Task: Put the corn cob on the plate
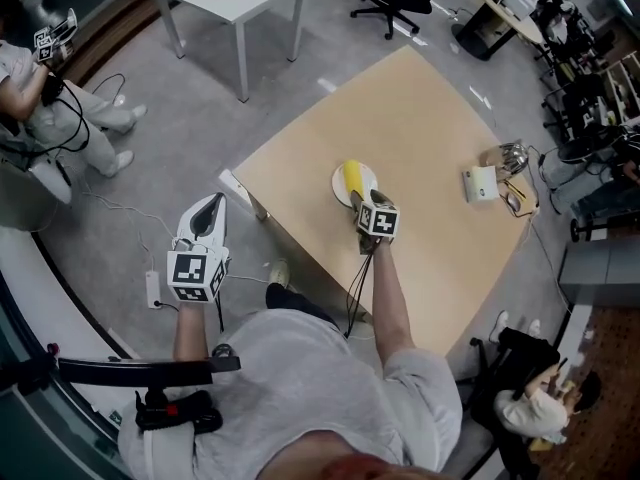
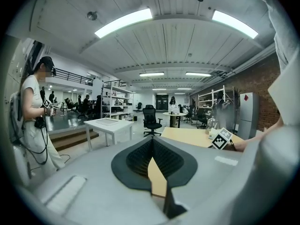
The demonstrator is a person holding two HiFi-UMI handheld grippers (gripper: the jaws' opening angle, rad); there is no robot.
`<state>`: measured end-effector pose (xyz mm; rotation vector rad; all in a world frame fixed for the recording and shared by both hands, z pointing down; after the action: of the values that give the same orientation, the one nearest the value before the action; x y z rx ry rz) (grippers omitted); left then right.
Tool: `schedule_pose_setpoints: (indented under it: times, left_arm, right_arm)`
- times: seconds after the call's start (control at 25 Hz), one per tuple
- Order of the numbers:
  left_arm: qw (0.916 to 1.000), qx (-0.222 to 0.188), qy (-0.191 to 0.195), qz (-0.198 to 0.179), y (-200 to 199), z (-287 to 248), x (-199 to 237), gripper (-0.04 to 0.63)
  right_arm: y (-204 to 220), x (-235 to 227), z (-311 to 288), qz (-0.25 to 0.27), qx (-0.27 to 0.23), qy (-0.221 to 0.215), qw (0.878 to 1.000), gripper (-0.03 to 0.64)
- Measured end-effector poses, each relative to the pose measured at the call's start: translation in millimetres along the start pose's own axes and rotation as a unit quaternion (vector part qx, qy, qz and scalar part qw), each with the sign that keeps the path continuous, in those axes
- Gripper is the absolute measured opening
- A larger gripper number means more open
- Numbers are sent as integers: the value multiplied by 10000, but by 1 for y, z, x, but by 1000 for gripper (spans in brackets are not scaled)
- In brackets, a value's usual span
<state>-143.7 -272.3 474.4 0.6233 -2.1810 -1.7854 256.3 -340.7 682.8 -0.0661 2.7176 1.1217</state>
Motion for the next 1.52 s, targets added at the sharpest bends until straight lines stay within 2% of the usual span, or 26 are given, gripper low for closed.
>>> schedule_pose_setpoints:
  times: [0.36,0.72,1.32,1.52]
  left_arm:
    - [9999,-83,123,-51,3,15,-13,20]
    - [9993,-186,315,-104,5,29,-36,20]
    - [9977,-303,590,-164,8,45,-58,20]
    - [9971,-334,652,-182,5,68,-81,20]
  right_arm:
    - [-3,13,51,-29,-625,-29,9980,223]
    - [-2,28,111,-94,-1317,-150,9911,201]
    - [6,50,196,-192,-2334,-175,9720,160]
    - [22,54,242,-146,-2677,-125,9633,132]
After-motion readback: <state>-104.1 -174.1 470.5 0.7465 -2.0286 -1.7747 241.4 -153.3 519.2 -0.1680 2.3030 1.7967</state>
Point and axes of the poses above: the fingertips, and each gripper's own axes: z backward along the fingers, x to its left, y out of its underside, the point moved 6 cm from there along z, backward along the fingers, and after that the axes turned 5 degrees about -z, right-handed, at the moved point
